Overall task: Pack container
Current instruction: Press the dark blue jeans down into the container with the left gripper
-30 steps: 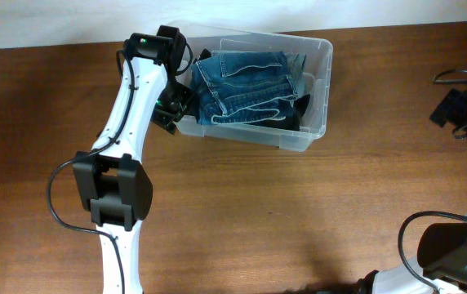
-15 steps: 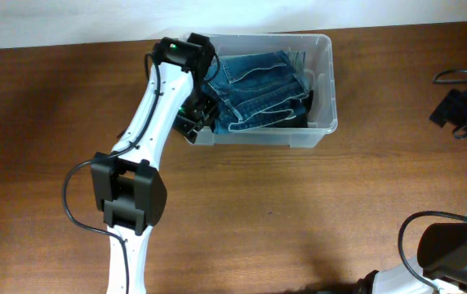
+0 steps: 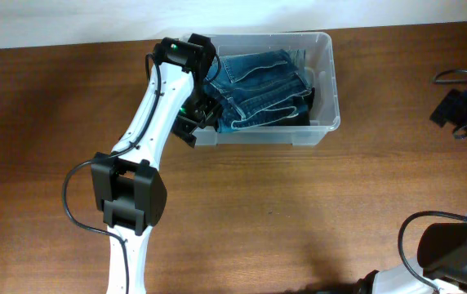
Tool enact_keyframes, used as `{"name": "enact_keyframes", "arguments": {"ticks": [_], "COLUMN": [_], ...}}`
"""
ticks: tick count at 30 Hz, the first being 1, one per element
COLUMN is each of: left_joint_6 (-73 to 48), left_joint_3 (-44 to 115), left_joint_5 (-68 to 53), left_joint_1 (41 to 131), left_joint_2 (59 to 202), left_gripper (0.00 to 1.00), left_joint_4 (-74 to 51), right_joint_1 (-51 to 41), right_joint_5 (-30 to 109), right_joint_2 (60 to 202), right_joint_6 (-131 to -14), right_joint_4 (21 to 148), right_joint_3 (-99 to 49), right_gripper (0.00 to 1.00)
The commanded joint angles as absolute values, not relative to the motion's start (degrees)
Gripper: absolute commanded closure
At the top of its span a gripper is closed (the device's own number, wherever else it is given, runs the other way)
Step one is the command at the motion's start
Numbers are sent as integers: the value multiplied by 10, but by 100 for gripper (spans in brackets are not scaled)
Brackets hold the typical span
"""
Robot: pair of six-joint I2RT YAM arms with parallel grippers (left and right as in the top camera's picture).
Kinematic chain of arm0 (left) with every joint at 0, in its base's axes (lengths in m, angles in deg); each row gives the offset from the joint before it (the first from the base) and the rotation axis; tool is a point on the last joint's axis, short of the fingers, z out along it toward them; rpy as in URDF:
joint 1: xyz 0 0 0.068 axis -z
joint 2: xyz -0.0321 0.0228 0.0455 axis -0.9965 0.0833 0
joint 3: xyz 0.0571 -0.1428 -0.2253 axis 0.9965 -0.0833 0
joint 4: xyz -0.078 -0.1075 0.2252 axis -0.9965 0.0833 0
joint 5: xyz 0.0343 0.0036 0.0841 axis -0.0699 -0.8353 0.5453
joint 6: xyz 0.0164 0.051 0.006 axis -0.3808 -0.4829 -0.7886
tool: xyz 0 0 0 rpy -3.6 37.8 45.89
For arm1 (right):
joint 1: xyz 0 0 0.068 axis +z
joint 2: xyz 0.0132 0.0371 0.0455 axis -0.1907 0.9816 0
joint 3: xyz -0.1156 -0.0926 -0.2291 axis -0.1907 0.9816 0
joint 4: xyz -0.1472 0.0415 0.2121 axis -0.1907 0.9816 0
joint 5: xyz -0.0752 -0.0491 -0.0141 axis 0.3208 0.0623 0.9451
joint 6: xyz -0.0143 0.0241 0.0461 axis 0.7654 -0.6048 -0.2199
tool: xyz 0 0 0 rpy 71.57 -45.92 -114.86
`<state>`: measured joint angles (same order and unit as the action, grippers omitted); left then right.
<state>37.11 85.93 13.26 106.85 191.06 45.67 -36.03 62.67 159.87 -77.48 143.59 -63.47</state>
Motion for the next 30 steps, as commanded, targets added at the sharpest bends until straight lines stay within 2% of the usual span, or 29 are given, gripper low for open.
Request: {"name": "enact_keyframes", "arguments": {"ticks": [1,13,18,20,23,24,27,30], "left_joint_6": [358,341,341,322,191,141,-16,-159], "left_joint_3": [858,858,858,858,858,858,858,858], "left_joint_5": [85,99,147,199,208,201,159,135], "left_joint_1": [1071,1071,1072,1072,1075,1079,1096,1125], "left_joint_2": [1917,1872,1825,1789,1769,1767,1766,1768], "left_gripper": [25,21,21,16,13,8,2,1], "left_joint_4": [449,453,449,434,383,365,319,294], "right_joint_1": [-361,-361,-361,-361,-361,-361,-361,-361], "right_joint_5": [633,633,633,633,633,633,633,633], "right_joint_2": [1603,1603,1603,1603,1603,1603,1603,1603], "right_joint_6": [-773,-773,-773,-773,-773,-773,-773,-773], "right_joint_4": [1436,1436,1436,1436,1436,1436,1436,1436], "right_joint_3": [-636,-636,-636,-636,-636,-636,-636,-636], "right_gripper": [2,2,2,2,2,2,2,2]}}
